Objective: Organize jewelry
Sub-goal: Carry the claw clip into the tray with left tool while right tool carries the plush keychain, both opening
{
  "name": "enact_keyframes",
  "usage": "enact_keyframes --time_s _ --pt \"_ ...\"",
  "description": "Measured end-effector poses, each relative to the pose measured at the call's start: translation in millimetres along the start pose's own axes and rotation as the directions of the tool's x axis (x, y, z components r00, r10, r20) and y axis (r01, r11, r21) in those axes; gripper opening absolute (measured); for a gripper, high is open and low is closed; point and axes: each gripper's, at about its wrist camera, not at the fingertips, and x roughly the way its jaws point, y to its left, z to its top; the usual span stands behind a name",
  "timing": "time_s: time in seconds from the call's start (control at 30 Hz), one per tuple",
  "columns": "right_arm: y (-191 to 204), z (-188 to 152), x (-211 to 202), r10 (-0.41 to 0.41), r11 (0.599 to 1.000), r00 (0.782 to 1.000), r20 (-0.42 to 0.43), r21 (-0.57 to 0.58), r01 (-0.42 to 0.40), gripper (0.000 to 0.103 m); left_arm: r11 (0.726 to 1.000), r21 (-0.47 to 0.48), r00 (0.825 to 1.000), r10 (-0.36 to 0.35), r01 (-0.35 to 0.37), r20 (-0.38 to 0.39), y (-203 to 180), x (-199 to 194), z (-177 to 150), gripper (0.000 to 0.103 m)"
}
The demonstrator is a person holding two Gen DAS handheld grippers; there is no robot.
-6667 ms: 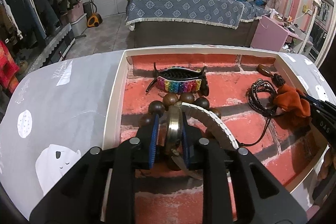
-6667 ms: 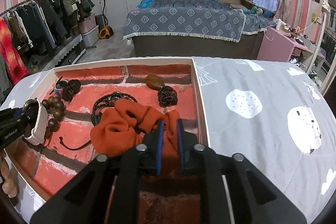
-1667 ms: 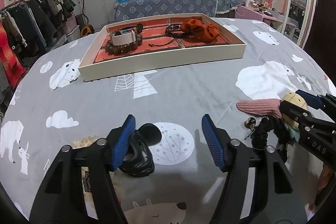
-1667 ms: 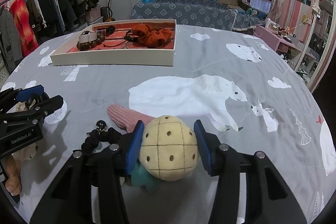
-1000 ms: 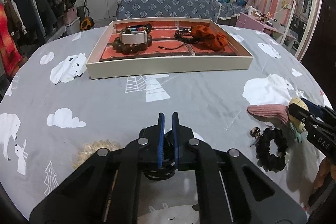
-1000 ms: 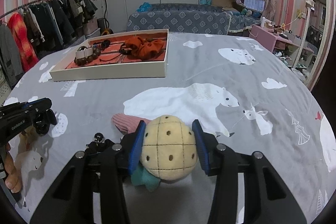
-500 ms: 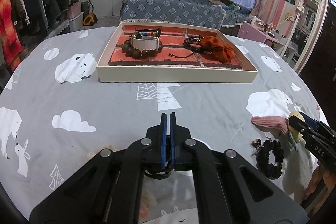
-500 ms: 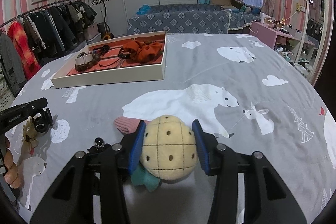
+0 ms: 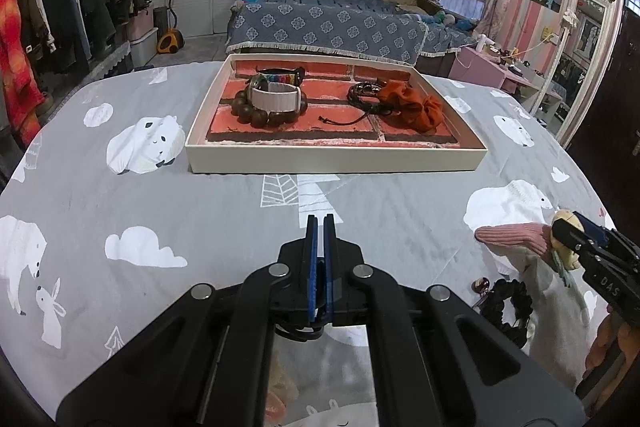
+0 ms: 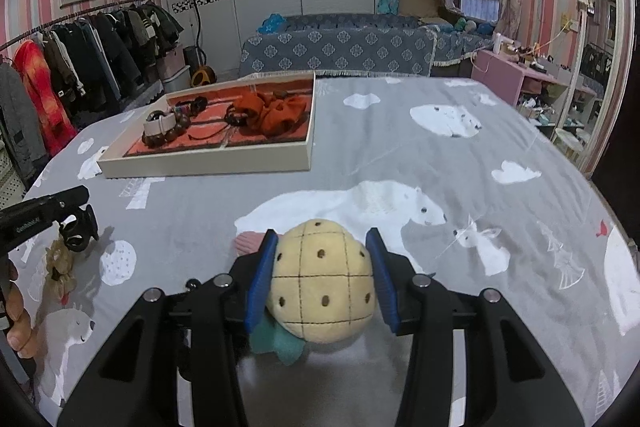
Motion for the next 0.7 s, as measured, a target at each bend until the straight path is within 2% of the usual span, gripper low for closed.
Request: enact_keyframes --time_s 0.2,0.43,0.7 --pt "-1 19 -10 -0.016 1.0 0.999 0.032 -0.005 0.016 0.045 1.0 0.015 1.0 -0.005 0.005 0.025 -2 -7 17 0.001" --pt "4 59 -21 -0.02 1.0 0.995 0.1 -0.002 0.02 0.045 1.0 0.014 0.998 -0.015 0.014 0.068 1 -18 53 0.001" --pt "32 107 4 -0.019 0.999 0.993 0.118 -0.042 0.024 0.045 1.0 0.028 0.993 -0.009 0.006 0.116 8 -5 100 0.001"
